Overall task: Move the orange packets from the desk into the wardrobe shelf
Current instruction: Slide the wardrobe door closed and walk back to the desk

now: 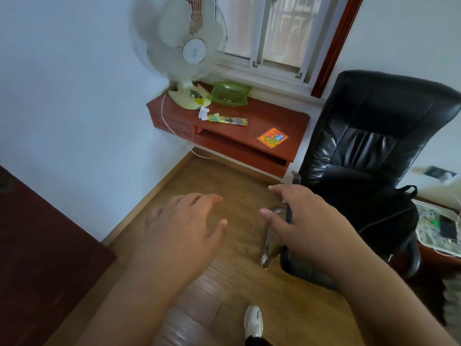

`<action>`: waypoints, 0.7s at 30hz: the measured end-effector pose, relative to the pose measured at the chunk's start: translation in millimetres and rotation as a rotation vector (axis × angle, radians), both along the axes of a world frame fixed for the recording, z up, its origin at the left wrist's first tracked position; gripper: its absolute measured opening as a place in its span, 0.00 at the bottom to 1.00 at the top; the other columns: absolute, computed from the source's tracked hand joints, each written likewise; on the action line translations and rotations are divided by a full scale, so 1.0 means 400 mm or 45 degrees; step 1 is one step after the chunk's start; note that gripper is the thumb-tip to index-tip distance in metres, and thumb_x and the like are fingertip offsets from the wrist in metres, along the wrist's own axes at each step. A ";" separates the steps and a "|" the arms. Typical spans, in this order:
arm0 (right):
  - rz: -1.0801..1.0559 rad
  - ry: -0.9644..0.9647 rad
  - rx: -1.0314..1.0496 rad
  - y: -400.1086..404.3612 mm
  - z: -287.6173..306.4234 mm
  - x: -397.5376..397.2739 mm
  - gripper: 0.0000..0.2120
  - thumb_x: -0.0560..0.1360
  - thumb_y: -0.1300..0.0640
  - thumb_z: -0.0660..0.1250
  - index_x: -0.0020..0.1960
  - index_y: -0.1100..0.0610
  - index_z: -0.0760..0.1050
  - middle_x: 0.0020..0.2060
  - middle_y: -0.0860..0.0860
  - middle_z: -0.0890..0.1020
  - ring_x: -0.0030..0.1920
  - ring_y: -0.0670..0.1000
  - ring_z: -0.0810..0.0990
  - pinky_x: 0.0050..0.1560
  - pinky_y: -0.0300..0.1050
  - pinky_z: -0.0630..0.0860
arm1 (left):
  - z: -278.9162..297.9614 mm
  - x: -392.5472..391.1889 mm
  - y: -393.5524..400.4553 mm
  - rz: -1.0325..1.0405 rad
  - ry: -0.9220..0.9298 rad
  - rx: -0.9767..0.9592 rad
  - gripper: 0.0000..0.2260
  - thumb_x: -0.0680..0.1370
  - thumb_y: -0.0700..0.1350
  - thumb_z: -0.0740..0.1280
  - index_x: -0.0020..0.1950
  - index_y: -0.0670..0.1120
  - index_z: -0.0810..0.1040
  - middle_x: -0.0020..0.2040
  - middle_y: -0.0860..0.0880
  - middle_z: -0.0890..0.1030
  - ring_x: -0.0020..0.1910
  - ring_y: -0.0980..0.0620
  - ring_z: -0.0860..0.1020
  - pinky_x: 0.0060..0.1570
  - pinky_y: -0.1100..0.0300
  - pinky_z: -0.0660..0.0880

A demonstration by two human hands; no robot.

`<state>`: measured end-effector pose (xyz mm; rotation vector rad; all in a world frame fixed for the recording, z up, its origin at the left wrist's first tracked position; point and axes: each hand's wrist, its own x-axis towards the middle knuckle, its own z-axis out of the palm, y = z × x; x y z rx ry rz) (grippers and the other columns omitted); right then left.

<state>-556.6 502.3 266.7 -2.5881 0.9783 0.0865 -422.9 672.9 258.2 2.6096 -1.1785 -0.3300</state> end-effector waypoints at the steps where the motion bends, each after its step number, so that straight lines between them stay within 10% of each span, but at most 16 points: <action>1: 0.011 -0.011 0.006 -0.024 -0.004 0.027 0.31 0.79 0.32 0.60 0.79 0.40 0.62 0.77 0.41 0.69 0.75 0.47 0.71 0.72 0.56 0.74 | -0.002 0.024 -0.019 0.011 -0.012 0.013 0.22 0.81 0.64 0.55 0.75 0.65 0.61 0.74 0.62 0.68 0.74 0.59 0.65 0.71 0.49 0.65; 21: 0.285 -0.180 0.072 -0.575 -0.021 0.510 0.28 0.80 0.35 0.61 0.78 0.42 0.64 0.75 0.43 0.70 0.74 0.50 0.71 0.71 0.55 0.72 | 0.042 0.391 -0.502 0.310 -0.115 0.124 0.23 0.81 0.65 0.56 0.76 0.65 0.62 0.76 0.62 0.67 0.75 0.57 0.65 0.74 0.48 0.63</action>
